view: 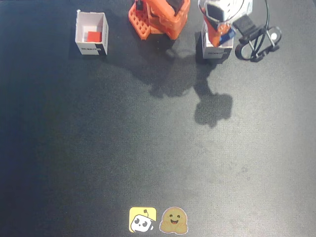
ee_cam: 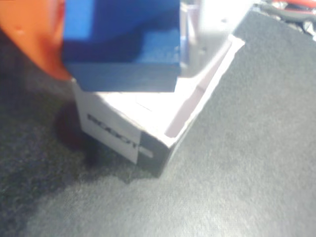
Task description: Put the red cube in the right box and the blue cube in the left box.
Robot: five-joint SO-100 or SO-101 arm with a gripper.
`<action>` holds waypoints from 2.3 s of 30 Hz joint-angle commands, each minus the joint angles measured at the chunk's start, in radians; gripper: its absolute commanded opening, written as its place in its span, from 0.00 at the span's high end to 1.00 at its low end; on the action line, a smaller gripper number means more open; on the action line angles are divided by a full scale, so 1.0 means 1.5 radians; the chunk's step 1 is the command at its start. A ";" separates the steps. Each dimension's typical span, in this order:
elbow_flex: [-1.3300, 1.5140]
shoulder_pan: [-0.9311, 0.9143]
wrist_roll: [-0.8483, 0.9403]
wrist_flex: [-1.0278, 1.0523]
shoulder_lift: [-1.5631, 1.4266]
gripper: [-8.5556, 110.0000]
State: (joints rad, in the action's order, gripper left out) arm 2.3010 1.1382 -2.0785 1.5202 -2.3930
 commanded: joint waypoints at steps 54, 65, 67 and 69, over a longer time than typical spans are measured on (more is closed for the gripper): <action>0.171 0.085 0.102 -0.098 -0.258 0.80; 0.261 0.071 0.112 -0.089 -0.481 0.76; 0.271 0.074 0.106 -0.094 -0.490 0.76; 0.268 0.071 0.105 -0.088 -0.492 0.79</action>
State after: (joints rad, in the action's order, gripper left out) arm 2.7105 1.2487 -1.9159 1.3852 -3.1170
